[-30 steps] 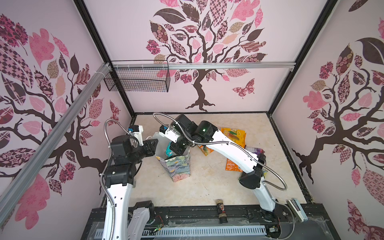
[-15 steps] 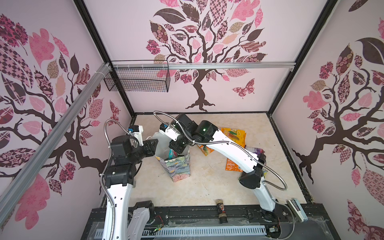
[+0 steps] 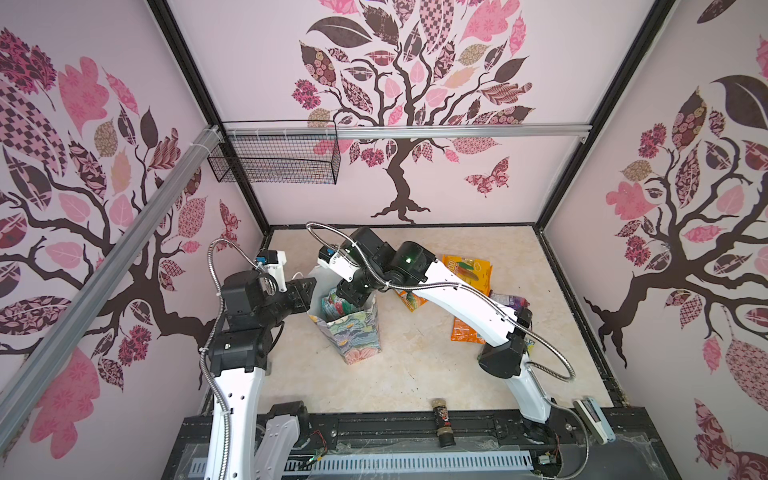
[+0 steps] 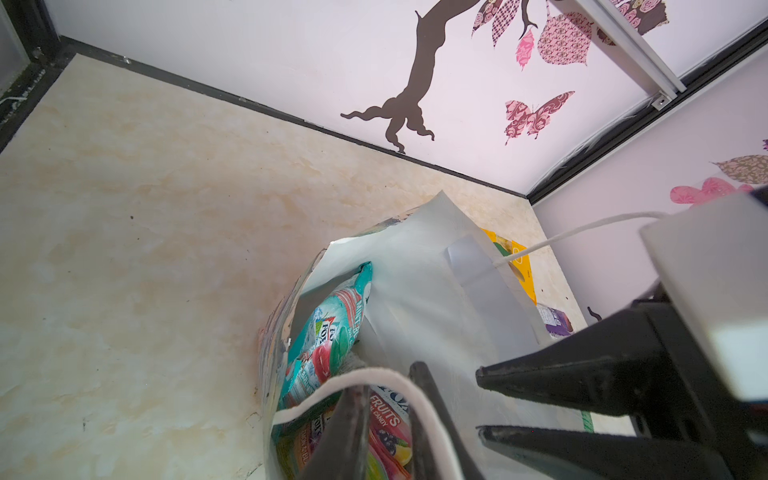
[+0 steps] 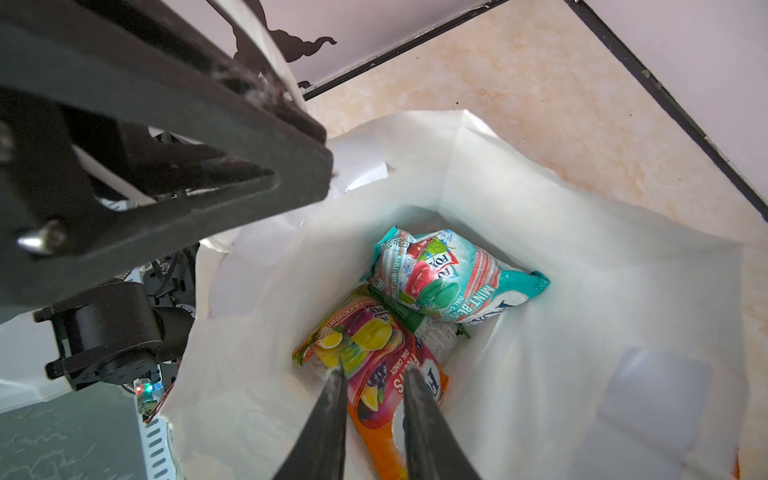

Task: Place the snacks into the paper bag
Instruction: 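Lower the teal packet into the bag and open the right gripper, then withdraw the right gripper from the bag back toward the snack pile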

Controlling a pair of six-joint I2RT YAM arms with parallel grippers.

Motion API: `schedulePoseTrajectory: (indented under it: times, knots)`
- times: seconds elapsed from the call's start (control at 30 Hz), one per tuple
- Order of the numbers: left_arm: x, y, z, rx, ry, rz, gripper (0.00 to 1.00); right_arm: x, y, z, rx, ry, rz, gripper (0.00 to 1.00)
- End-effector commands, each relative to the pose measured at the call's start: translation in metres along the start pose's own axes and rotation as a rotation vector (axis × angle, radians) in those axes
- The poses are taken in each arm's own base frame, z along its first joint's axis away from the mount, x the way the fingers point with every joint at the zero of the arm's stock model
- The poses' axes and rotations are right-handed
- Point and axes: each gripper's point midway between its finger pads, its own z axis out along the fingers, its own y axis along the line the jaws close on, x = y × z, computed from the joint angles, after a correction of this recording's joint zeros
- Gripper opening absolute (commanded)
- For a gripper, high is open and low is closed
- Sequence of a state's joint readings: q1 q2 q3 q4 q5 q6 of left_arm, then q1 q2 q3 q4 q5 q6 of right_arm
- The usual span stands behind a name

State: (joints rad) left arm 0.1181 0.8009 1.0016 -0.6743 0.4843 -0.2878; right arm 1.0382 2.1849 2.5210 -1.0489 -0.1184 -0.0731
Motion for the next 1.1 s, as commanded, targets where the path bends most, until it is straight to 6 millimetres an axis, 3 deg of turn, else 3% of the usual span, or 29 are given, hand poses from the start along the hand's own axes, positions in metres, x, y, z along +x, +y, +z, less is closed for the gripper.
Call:
schedulePoseTrajectory:
  times: [0.0,0.23,0.57,0.67,0.77,0.9,1.07]
  knots:
    - [0.003,0.001,0.002,0.009,-0.006,0.015,0.21,-0.016,0.003,-0.023,0.004,-0.066,0.000,0.27]
    - [0.008,0.004,0.003,0.000,0.007,0.009,0.22,-0.030,0.008,-0.046,-0.011,-0.147,0.026,0.30]
    - [0.002,0.007,-0.005,-0.043,-0.020,0.002,0.22,-0.038,0.000,-0.139,0.065,-0.426,0.146,0.39]
    - [-0.001,0.008,-0.006,-0.055,-0.025,-0.006,0.22,-0.034,-0.005,-0.162,0.062,-0.559,0.227,0.49]
    - [-0.004,0.008,-0.009,-0.065,-0.036,-0.013,0.22,-0.020,-0.018,-0.171,0.086,-0.654,0.320,0.59]
    - [-0.007,0.006,-0.013,-0.065,-0.055,-0.021,0.22,0.005,-0.049,-0.190,0.218,-0.689,0.418,0.86]
    - [-0.008,0.004,-0.017,-0.070,-0.058,-0.018,0.22,0.066,-0.068,-0.176,0.283,-0.658,0.514,0.99]
